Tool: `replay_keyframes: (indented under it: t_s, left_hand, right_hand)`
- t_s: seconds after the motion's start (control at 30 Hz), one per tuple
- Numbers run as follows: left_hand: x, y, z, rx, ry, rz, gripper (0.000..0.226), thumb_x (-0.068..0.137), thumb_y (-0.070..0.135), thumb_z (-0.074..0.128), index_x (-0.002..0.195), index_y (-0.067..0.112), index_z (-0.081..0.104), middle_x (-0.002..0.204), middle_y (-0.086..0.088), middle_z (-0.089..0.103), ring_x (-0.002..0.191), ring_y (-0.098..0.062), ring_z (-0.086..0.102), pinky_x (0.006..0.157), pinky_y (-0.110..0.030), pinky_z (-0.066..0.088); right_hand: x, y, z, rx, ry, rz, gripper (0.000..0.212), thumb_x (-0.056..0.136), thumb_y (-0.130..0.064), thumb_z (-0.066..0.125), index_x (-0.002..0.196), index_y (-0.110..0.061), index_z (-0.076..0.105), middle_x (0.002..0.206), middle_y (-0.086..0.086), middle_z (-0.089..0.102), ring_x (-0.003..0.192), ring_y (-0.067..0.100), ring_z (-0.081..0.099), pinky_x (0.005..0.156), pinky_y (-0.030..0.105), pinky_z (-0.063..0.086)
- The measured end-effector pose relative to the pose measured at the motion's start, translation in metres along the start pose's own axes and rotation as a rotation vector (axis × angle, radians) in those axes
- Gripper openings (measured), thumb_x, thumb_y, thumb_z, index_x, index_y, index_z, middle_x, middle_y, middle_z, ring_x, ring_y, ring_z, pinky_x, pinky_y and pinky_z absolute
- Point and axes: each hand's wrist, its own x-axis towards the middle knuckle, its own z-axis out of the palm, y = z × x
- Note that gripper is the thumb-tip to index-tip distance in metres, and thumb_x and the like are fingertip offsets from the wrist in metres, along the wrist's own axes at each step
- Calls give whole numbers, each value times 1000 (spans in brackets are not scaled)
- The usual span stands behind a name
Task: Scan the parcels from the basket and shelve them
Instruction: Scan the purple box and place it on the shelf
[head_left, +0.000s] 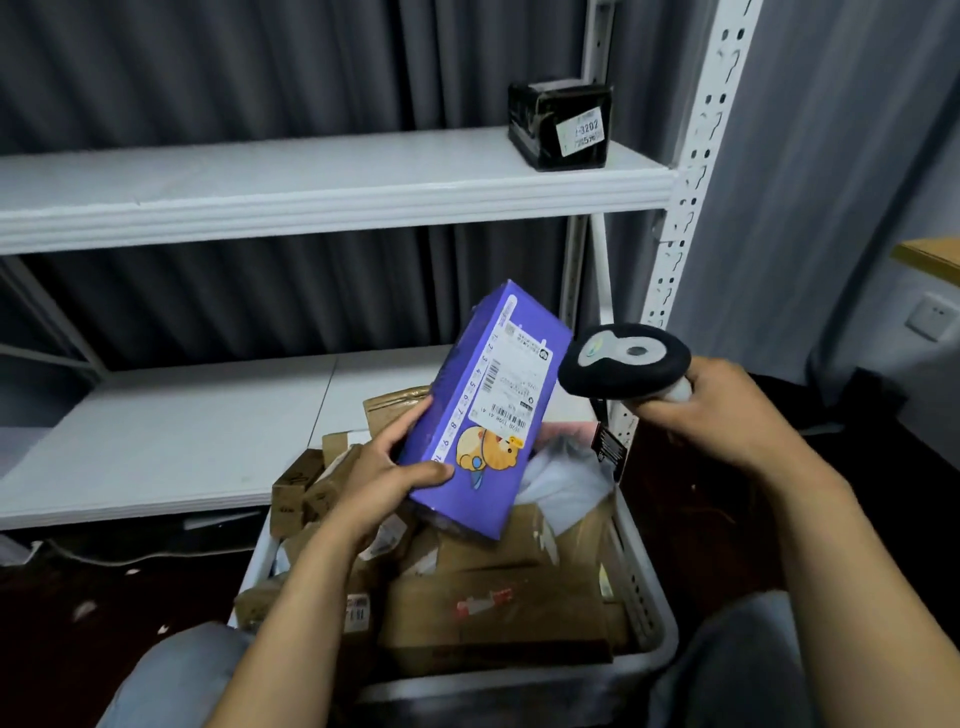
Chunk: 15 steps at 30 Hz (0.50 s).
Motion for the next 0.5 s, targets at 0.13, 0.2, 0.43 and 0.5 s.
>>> replay_keyframes:
  t_s: [0.13,0.2,0.43,0.5]
  left_hand:
    - [4,2,-6,17,-27,0,77,58,31,88,121,54,51,128,4,57,105,-15,64,73,-29,59]
    - [7,2,-8,30,-41,-5,76,57,32,84,120,56,51,128,4,57,104,-16,65,73,-30,59]
    - [12,2,-10,55,-74,-11,76,61,33,88,122,56,49,128,6,55,104,-18,65,76,-34,60]
    - [12,2,-10,58,-77,-18,76,59,35,85,122,57,49,127,7,55,105,-18,65,75,-34,60]
  right_hand:
    - [3,-10,-6,-43,-12,-36,14,78,-26,79,76,-23,65,63,-6,63,55,6,53,52,16,42]
    - [4,-15,-5,-68,-30,-63,17,79,-24,78,72,-25,62,64,-5,63,55,4,53,50,11,40]
    - [9,-13,-2,-60,-24,-68,14,80,-25,77,79,-19,64,64,-4,65,47,1,54,46,12,41]
    - [9,-12,-2,-84,-10,-61,16,80,-27,76,79,-16,64,61,-5,63,51,3,54,49,15,41]
